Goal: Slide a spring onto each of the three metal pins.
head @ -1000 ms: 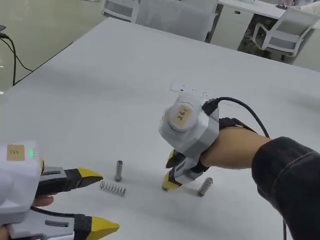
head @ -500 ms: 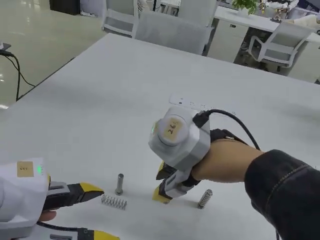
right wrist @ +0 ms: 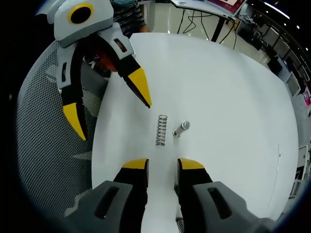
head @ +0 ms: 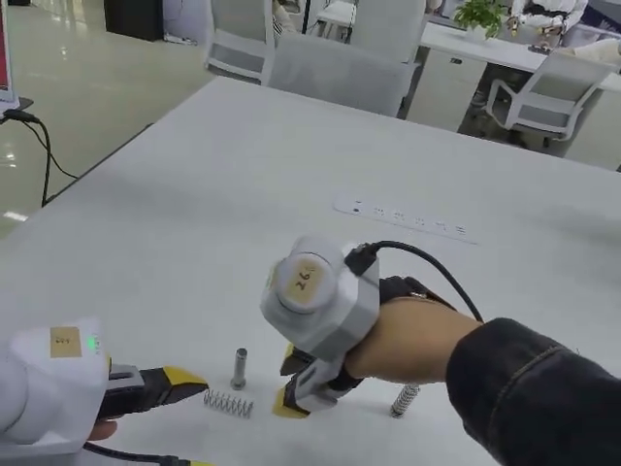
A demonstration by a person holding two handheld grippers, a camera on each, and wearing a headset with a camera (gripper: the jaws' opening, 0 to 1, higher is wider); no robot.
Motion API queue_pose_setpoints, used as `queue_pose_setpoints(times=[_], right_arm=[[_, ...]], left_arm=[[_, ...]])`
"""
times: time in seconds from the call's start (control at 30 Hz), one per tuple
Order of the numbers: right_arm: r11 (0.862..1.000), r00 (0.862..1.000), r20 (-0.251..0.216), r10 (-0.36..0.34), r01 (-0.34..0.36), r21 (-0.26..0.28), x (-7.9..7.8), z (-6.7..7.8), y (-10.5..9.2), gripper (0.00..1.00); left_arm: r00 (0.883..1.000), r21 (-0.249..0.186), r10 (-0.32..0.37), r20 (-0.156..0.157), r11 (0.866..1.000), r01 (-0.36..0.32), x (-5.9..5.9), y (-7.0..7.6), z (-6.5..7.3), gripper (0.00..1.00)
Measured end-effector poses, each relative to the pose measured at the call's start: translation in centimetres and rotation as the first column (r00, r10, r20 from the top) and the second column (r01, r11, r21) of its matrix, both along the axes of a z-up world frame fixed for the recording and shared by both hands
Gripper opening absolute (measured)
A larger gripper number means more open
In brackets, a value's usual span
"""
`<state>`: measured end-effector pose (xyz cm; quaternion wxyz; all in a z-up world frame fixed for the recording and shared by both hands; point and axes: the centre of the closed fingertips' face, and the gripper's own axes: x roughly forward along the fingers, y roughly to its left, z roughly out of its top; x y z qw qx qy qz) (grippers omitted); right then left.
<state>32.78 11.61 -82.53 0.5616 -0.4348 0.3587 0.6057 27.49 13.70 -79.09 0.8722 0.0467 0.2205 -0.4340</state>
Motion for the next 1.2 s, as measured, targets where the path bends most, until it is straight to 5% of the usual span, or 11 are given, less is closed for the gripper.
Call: queue_pose_setpoints(times=[1.2], right_arm=[[0.999, 0.998, -0.049, 0.033, -0.034, -0.02, -0.6, -3.7, 2.9, 0.14]], left_arm=[[0.999, -0.015, 0.036, -0.007, 0.999, -0.036, 0.4, 0.5, 0.0, 0.51]])
